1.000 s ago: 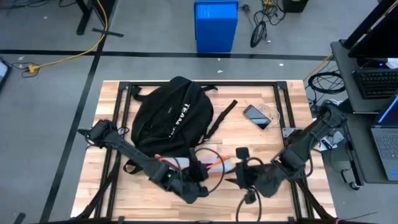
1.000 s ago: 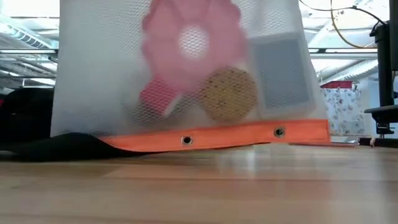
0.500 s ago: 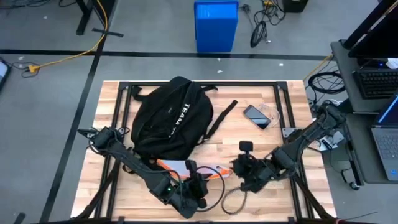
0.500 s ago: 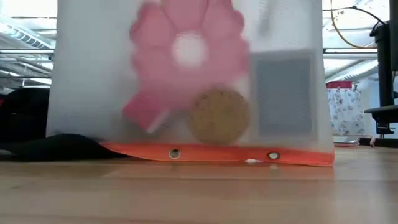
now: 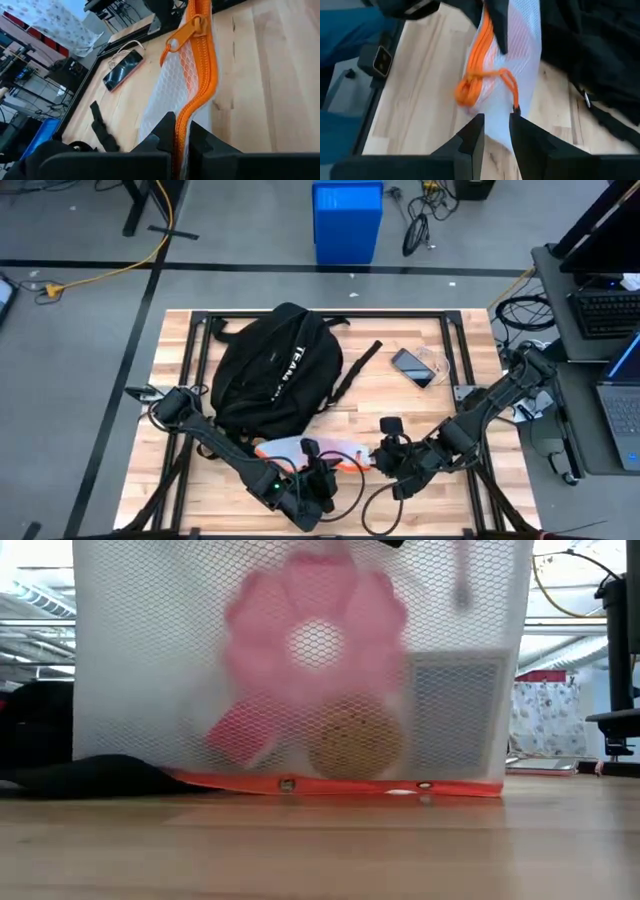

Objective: Unpack backpack
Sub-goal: Open the orange zip bag

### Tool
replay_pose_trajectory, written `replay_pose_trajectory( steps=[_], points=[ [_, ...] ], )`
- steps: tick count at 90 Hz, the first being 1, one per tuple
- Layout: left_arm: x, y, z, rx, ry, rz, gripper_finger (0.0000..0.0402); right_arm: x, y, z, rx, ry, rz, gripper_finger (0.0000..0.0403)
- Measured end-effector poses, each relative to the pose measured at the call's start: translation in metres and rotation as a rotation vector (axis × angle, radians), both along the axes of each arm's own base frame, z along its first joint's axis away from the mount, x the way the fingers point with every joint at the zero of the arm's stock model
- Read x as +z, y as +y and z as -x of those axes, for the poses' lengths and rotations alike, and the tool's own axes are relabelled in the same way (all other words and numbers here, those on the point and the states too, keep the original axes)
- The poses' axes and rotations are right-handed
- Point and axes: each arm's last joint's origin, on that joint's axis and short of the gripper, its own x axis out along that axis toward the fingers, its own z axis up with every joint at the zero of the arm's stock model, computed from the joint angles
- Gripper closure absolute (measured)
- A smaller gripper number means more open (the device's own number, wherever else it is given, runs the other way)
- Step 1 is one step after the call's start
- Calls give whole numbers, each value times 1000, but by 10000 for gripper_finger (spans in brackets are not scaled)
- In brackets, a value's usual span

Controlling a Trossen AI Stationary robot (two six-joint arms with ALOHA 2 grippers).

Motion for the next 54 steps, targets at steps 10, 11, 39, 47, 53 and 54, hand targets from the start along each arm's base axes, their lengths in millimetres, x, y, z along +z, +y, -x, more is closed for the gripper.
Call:
replay_pose_trajectory(
  steps=[10, 11, 39, 47, 53, 54],
  points=[
    [1, -1, 2, 3, 3, -11, 401, -1, 5, 5, 26, 28, -16, 325],
    [1, -1, 2, 3, 3, -11, 401, -1, 5, 5, 28, 28, -18, 325],
    [0, 0, 3, 6, 12, -17, 401, 0, -4, -2, -38, -13, 19, 325],
    [0, 0, 3, 6, 12, -17, 401, 0, -8, -5, -37, -17, 35, 325],
    [0, 0, 3, 6, 13, -17, 401, 1, -9, -7, -21, -24, 47, 325],
    [0, 0, 3, 6, 13, -17, 401, 1, -9, -7, -19, -25, 49, 325]
  ],
)
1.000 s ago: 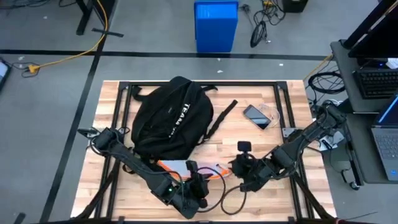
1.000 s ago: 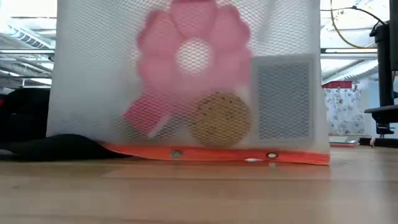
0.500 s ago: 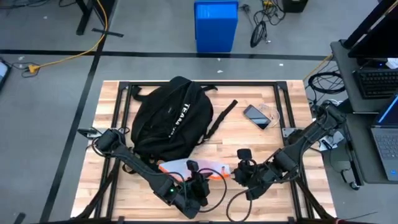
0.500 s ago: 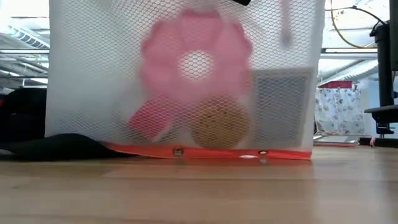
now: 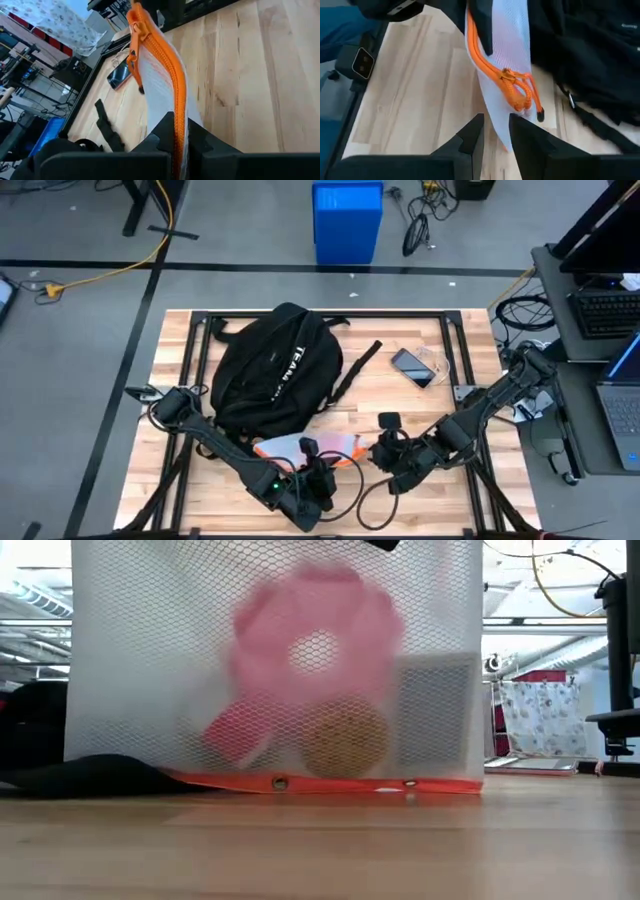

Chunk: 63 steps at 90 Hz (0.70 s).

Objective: Unpack backpack
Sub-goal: Open the orange zip bag

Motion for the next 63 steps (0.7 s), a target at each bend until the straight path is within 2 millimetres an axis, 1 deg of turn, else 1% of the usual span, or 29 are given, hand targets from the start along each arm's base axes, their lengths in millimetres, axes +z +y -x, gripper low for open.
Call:
replay_pose_trajectory(
  steps=[32, 49, 63],
  points=[
    [0, 0, 0, -1, 1, 2, 401, -1, -1, 1, -7, 14, 3, 325],
    [0, 0, 0, -1, 3, 1, 401, -1, 6, 6, 12, 30, -37, 325],
    [0, 0, 0, -2, 3, 1, 401, -2, 5, 6, 8, 37, -27, 325]
  ],
)
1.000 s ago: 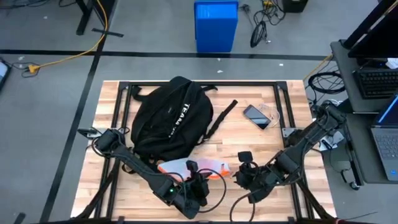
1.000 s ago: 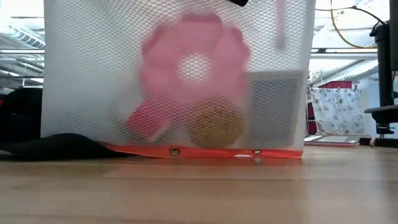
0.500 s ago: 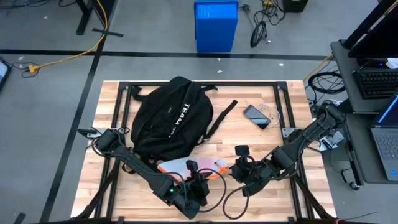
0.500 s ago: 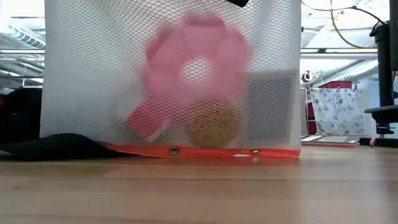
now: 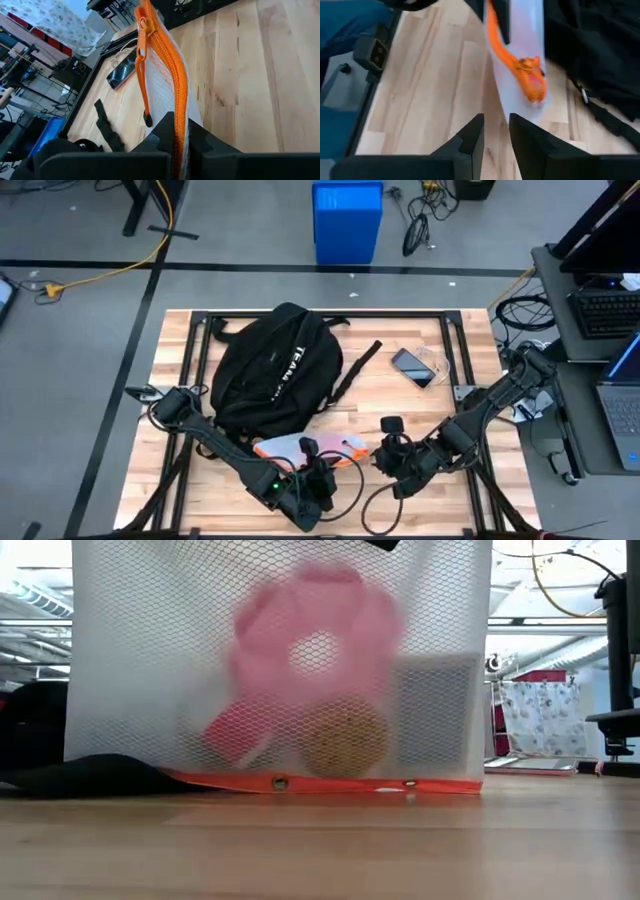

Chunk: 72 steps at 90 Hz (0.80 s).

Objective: Unpack backpack
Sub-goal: Open the orange zip bag

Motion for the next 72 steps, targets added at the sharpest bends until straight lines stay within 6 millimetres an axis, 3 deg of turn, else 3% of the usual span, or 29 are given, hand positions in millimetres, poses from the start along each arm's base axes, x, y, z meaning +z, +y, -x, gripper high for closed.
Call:
replay_pose_trajectory(
  steps=[44, 72],
  points=[
    [0, -2, 1, -17, 13, 0, 401, 0, -13, -8, -44, -11, 44, 325],
    [0, -5, 3, -39, 24, -16, 401, -2, -5, -2, -30, 53, -77, 325]
  ],
)
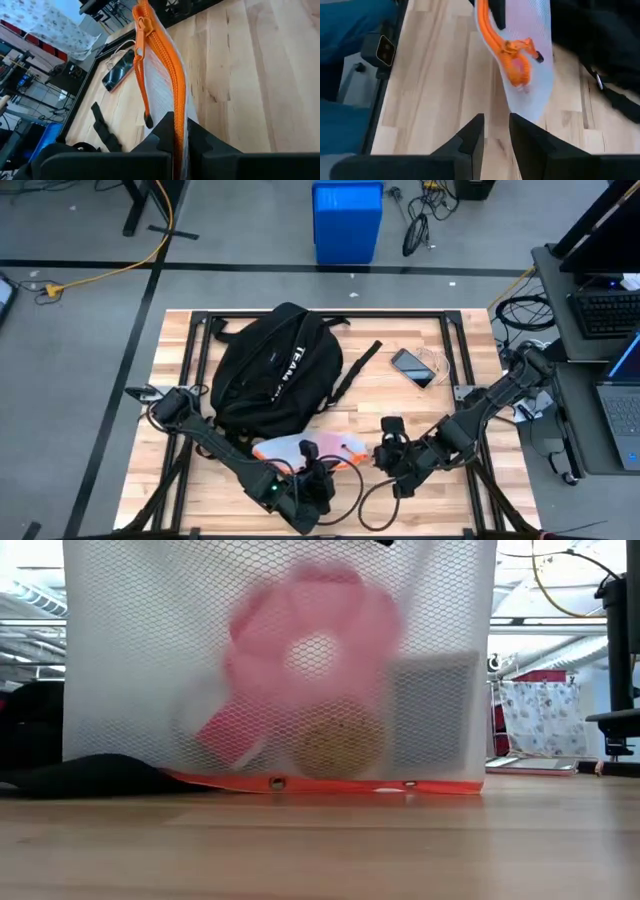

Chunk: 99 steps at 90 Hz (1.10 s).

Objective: Unpack backpack
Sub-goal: Open the orange zip bag

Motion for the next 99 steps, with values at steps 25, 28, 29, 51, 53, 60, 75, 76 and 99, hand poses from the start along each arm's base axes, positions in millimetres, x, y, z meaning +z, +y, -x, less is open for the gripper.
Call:
replay_pose_trajectory(
  steps=[25, 28, 29, 51, 53, 60, 75, 76, 99],
  points=[
    [0, 0, 0, 1, -1, 1, 401, 2, -8, -8, 16, -63, 110, 324],
    [0, 0, 0, 1, 0, 0, 401, 2, -9, -8, 16, -64, 116, 325],
    [0, 0, 0, 1, 0, 0, 401, 2, -9, -8, 16, -65, 118, 325],
    [0, 0, 0, 1, -1, 1, 401, 1, -9, -11, 48, -70, 144, 325],
    [0, 0, 0, 1, -1, 1, 401, 1, -8, -12, 53, -75, 145, 325],
    [0, 0, 0, 2, -1, 1, 401, 2, -7, -14, 75, -95, 151, 324],
    [0, 0, 0, 2, -1, 1, 402, 5, -4, -18, 103, -145, 132, 327],
    [0, 0, 0, 2, -1, 2, 402, 6, -4, -18, 105, -147, 132, 328],
    [0, 0, 0, 2, -2, 5, 402, 5, -2, -17, 136, -128, 97, 357]
  ],
)
